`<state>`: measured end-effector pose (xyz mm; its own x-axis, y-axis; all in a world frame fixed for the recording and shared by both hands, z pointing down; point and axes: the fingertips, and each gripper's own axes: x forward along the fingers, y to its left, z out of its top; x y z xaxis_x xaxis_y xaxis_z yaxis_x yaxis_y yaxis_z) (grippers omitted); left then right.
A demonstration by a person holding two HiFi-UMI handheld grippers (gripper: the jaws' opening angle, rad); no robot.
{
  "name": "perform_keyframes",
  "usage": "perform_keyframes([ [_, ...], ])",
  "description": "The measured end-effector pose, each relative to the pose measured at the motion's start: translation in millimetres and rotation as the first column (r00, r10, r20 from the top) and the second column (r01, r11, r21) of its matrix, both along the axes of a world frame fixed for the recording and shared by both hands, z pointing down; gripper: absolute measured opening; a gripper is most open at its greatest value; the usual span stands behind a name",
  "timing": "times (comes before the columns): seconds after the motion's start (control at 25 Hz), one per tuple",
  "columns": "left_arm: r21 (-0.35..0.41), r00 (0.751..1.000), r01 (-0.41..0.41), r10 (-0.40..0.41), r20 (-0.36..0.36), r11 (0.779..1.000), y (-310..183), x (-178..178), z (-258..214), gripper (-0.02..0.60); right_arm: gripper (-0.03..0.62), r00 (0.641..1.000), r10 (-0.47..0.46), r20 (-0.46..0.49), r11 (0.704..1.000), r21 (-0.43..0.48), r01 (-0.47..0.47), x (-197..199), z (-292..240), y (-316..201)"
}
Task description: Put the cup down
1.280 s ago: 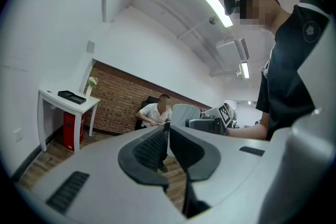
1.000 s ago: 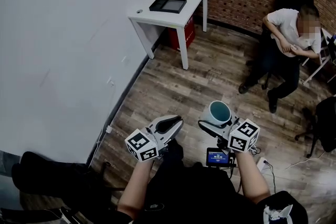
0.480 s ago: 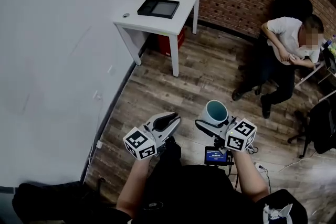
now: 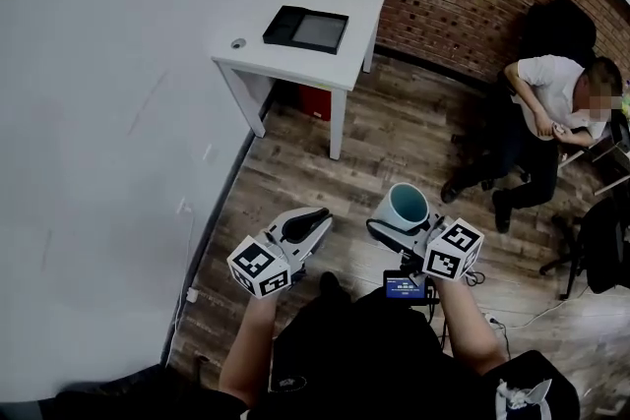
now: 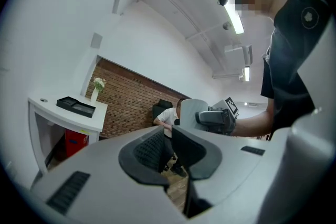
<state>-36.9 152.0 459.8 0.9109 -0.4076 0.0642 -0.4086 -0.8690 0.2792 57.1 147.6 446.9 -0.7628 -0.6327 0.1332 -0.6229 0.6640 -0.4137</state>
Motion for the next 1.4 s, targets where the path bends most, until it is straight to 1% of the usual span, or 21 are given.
perform_keyframes([
  [0.08, -0.004, 1.0, -0.002, 0.002, -0.007, 1.0, -11.8, -7.2, 1.0, 0.038, 0.387, 1.0, 0.002, -0.006, 1.0, -0.009, -0.002, -5.1, 1.4, -14.7],
  [0.16, -0.006, 1.0, 0.007, -0.007, -0.012, 1.0, -24.9, -14.7, 1.1, 0.008, 0.387, 1.0, 0.0, -0.006, 1.0, -0.011, 0.0, -9.5, 1.6, -28.8],
  [0.28, -0.007, 1.0, 0.018, -0.018, -0.024, 1.0, -40.8, -21.2, 0.9, 0.008, 0.386, 1.0, -0.009, -0.005, 1.0, -0.016, 0.009, -14.5, 3.9, -47.5],
  [0.36, -0.011, 1.0, 0.017, -0.018, -0.02, 1.0, -49.0, -23.5, 4.3, 0.008, 0.386, 1.0, -0.012, -0.003, 1.0, -0.024, 0.012, -18.0, 6.6, -61.5],
  [0.48, -0.03, 1.0, 0.021, -0.022, -0.009, 0.999, -64.3, -27.5, 12.4, 0.008, 0.387, 1.0, -0.017, 0.011, 0.999, -0.031, 0.018, -22.5, 10.3, -86.8],
  [0.6, -0.035, 0.999, 0.039, -0.038, 0.023, 0.999, -89.7, -31.8, 18.1, 0.008, 0.387, 0.999, -0.025, 0.038, 0.999, -0.028, 0.026, -24.7, 12.5, -117.8],
  [0.72, -0.024, 0.998, 0.056, -0.055, 0.041, 0.998, -124.0, -33.0, 20.3, 0.008, 0.387, 0.998, -0.032, 0.056, 0.999, -0.024, 0.033, -26.2, 17.2, -157.0],
  [0.88, -0.031, 0.997, 0.049, -0.048, 0.055, 0.998, -176.1, -30.1, 24.1, 0.008, 0.386, 0.995, -0.058, 0.083, 0.998, -0.025, 0.06, -31.1, 21.4, -217.9],
  [1.04, -0.04, 0.997, 0.045, -0.042, 0.06, 0.998, -234.9, -18.8, 23.0, 0.008, 0.387, 0.992, -0.083, 0.095, 0.996, -0.028, 0.086, -28.8, 19.5, -281.8],
  [1.24, -0.037, 0.997, 0.003, 0.0, 0.078, 0.999, -306.8, 0.3, 20.9, 0.008, 0.387, 0.989, -0.11, 0.103, 0.993, -0.033, 0.114, -21.9, 20.1, -359.7],
  [1.4, -0.033, 0.997, 0.015, -0.012, 0.078, 0.999, -355.9, 14.4, 16.5, 0.008, 0.386, 0.986, -0.123, 0.11, 0.991, -0.034, 0.127, -11.0, 17.2, -411.6],
])
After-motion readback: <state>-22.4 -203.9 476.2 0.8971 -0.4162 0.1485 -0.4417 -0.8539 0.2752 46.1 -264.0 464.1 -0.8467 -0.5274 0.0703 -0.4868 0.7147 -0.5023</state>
